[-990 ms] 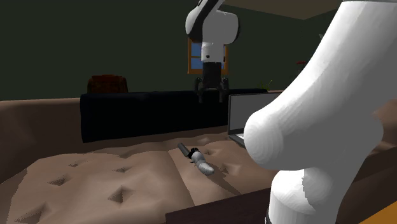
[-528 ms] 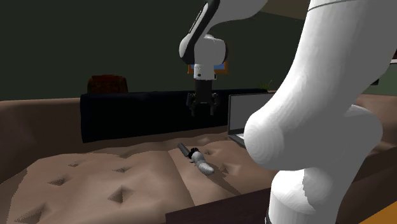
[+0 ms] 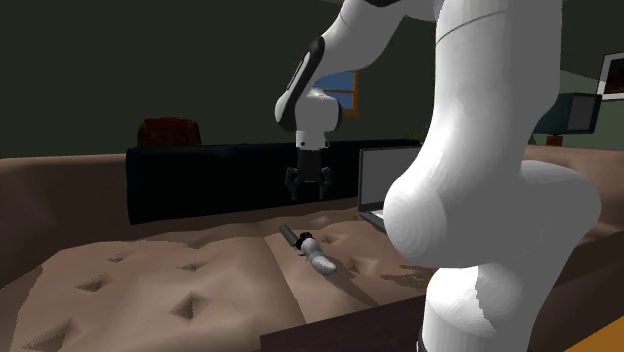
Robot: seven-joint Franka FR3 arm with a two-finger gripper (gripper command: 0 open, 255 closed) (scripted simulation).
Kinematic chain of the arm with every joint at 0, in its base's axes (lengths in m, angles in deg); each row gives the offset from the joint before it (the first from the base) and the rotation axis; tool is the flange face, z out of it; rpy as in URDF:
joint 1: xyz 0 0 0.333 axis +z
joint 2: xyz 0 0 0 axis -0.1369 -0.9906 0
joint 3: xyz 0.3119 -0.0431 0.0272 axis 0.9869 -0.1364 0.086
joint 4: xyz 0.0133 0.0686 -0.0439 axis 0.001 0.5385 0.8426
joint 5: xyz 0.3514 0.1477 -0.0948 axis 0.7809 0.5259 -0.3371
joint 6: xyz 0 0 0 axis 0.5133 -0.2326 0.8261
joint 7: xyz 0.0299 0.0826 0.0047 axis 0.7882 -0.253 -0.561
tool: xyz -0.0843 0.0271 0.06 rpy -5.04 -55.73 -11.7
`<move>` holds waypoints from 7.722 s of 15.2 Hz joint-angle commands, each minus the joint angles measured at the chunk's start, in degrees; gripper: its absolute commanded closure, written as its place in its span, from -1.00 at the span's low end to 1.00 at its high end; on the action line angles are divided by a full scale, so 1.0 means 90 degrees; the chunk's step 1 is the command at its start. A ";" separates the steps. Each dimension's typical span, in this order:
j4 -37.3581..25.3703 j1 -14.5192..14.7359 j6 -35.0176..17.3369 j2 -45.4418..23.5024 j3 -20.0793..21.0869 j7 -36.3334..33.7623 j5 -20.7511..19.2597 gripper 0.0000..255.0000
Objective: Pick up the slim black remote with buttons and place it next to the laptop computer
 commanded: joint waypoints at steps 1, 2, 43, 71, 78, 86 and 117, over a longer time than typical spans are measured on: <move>-0.0326 0.0026 -0.0197 -0.0536 0.0012 -0.0044 -0.0010 -1.00; -0.0506 0.0037 -0.0257 -0.0784 0.0013 -0.0059 -0.0014 -1.00; -0.2969 0.0215 -0.0562 -0.3635 0.0004 -0.0213 -0.0055 1.00; -0.3352 0.0172 0.1158 -0.2293 0.0046 -0.0311 -0.0018 1.00; -0.3639 0.0166 0.1655 -0.2081 0.0052 -0.0339 -0.0013 1.00; -0.4073 0.0163 0.2257 -0.1912 0.0058 -0.0376 -0.0011 1.00; -0.6267 0.0016 0.4650 -0.1723 0.0023 -0.0321 -0.0003 1.00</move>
